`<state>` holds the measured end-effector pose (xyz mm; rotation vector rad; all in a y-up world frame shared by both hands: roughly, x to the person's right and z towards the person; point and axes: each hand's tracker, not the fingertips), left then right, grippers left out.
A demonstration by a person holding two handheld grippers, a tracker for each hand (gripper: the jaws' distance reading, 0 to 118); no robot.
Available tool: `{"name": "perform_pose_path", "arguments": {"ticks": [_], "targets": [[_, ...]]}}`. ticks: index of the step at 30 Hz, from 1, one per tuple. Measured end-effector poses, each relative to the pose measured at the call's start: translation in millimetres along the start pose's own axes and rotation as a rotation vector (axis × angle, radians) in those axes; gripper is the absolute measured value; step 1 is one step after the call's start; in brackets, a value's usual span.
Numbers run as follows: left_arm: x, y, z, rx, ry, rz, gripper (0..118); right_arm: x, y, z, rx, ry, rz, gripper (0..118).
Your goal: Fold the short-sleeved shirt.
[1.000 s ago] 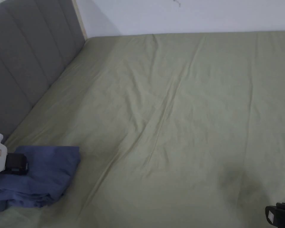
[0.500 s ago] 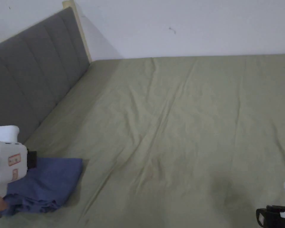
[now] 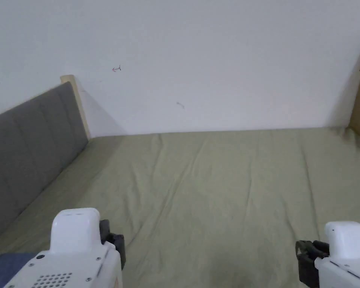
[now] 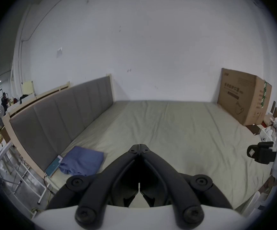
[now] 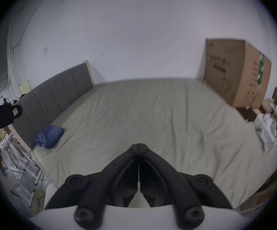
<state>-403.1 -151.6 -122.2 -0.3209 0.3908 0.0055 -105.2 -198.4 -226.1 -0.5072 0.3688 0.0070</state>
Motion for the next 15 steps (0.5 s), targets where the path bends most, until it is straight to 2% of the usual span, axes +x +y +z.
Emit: {"name": "perform_pose_path", "arguments": {"ticks": [3, 5, 7, 9, 12, 15], "targets": [[21.7, 3.7, 17.0, 0.073, -0.049, 0.037, 0, -3.9, 5.2, 27.2, 0.172, -0.086, 0.043, 0], [31.5, 4.2, 25.3, 0.107, -0.09, 0.061, 0, -12.2, 8.8, 43.2, 0.235, -0.161, 0.106, 0], [47.7, 4.4, 35.6, 0.161, -0.082, 0.011, 0, -16.4, 9.2, 54.1, 0.307, -0.19, 0.174, 0], [60.1, 6.1, 42.8, 0.187, -0.066, -0.062, 0, -18.5, 11.7, 62.1, 0.323, -0.206, 0.164, 0], [68.3, 6.4, 52.1, 0.203, -0.088, -0.048, 0, -15.3, 13.3, 71.3, 0.346, -0.182, 0.126, 0], [72.2, 9.8, 54.1, 0.208, -0.106, -0.028, 0, -16.3, 12.6, 76.1, 0.36, -0.2, 0.139, 0]]}}
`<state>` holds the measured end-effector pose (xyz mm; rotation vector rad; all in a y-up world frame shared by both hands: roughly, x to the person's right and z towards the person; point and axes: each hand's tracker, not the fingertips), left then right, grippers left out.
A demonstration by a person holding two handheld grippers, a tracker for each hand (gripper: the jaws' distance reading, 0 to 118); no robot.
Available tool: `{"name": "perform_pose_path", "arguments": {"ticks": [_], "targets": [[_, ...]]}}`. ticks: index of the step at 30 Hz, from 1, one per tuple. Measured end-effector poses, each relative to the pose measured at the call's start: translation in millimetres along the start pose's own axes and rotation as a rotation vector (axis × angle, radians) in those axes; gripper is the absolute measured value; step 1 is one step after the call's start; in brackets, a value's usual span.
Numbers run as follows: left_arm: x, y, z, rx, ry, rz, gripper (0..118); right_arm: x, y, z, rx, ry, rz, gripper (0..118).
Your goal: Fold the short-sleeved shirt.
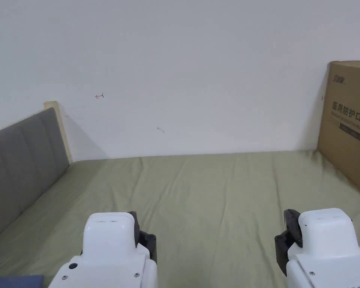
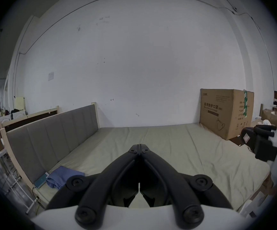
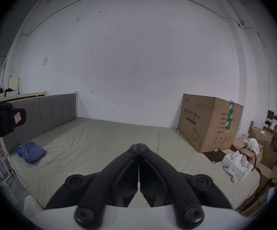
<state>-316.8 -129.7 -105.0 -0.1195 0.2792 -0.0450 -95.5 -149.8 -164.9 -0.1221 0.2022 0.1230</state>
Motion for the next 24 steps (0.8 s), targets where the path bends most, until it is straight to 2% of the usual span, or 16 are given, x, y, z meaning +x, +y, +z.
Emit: {"name": "perform_pose_path", "arguments": {"ticks": [9, 16, 22, 24], "targets": [[1.2, 3.3, 2.2, 0.016, 0.008, 0.015, 0, 3.5, 7.3, 9.9, 0.046, -0.015, -0.024, 0], [5.1, 2.5, 1.9, 0.023, 0.011, -0.003, 0, 0.3, 3.9, 7.3, 0.021, -0.007, -0.019, 0], [3.4, 1.8, -0.9, 0.009, 0.008, 0.01, 0, 6.1, 3.2, 5.0, 0.009, -0.018, -0.045, 0], [3.3, 0.8, -1.8, 0.006, 0.013, 0.004, 7, 7.6, 3.4, 4.9, 0.01, -0.029, -0.05, 1]]}}
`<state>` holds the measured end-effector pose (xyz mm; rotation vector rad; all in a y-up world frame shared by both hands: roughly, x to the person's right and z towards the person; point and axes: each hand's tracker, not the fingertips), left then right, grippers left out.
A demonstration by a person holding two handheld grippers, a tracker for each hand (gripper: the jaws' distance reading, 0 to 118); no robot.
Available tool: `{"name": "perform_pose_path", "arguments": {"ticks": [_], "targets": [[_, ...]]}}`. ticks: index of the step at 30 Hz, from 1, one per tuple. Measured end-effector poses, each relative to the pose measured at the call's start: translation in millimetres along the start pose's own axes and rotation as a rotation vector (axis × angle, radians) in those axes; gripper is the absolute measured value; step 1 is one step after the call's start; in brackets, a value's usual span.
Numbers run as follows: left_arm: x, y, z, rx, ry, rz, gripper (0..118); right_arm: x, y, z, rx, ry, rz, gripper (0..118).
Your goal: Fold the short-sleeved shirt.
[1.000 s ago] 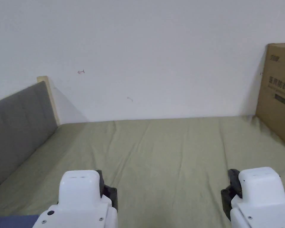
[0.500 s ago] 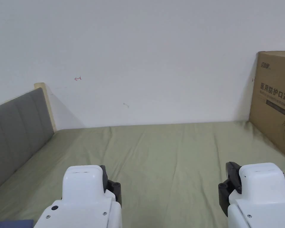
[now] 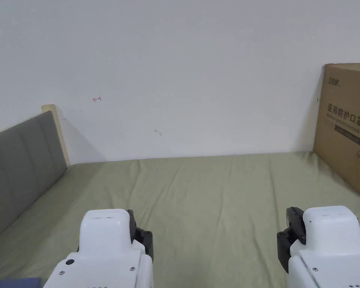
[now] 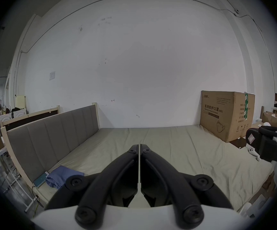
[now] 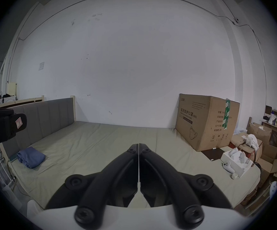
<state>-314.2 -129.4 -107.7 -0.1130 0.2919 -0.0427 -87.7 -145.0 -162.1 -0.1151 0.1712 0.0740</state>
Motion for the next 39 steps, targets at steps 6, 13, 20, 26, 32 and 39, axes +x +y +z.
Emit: {"name": "perform_pose_path", "arguments": {"ticks": [6, 13, 20, 26, 32, 39], "targets": [[-4.4, 0.2, -4.0, -0.013, 0.018, -0.005, 86, 5.6, 2.1, 0.0, -0.003, 0.006, -0.03, 86], [-12.7, 6.6, -2.2, -0.018, 0.004, 0.029, 108, 5.4, 4.0, -0.6, 0.017, -0.021, -0.017, 110], [-8.3, 10.7, -6.5, -0.041, 0.011, -0.042, 108, 6.2, 5.7, -1.8, 0.013, -0.022, -0.027, 111], [-11.5, 10.5, -2.6, -0.037, -0.087, 0.03, 108, 7.1, 3.5, -4.2, -0.005, -0.028, -0.021, 111], [-8.3, 11.4, -2.7, -0.033, -0.069, 0.019, 108, 9.6, 4.0, -7.0, -0.015, -0.02, -0.046, 111], [-9.3, 12.2, -2.3, -0.038, -0.077, 0.022, 108, 7.7, 0.5, -7.4, -0.013, -0.028, -0.022, 111]]}}
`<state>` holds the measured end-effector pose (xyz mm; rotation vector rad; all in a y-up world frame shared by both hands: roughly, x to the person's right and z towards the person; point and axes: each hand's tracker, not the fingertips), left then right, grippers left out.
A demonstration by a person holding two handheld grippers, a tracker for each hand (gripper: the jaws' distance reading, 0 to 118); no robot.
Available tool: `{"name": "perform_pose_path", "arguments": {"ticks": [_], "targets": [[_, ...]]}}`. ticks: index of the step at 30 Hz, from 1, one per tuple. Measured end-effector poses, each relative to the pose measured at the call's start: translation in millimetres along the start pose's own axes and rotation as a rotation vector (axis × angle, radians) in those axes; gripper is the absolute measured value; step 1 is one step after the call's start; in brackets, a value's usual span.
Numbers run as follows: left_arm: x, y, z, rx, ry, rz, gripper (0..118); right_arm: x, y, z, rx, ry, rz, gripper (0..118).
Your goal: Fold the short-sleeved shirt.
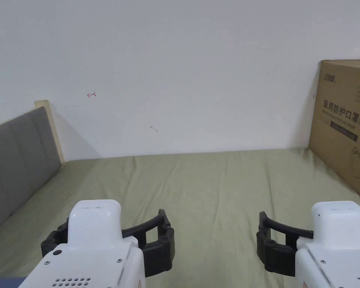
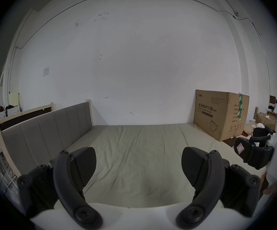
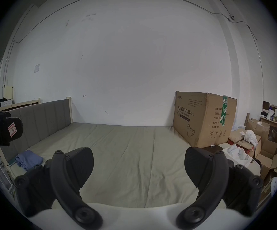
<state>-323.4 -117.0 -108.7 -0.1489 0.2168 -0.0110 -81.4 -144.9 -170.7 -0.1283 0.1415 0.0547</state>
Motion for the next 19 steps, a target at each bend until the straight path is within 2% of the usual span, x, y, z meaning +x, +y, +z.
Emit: {"name": "perform_pose_path", "arguments": {"ticks": [19], "targets": [[1.0, -1.2, -1.8, 0.005, 0.016, -0.037, 107, -1.9, -1.3, -2.1, -0.011, 0.001, 0.015, 111]]}}
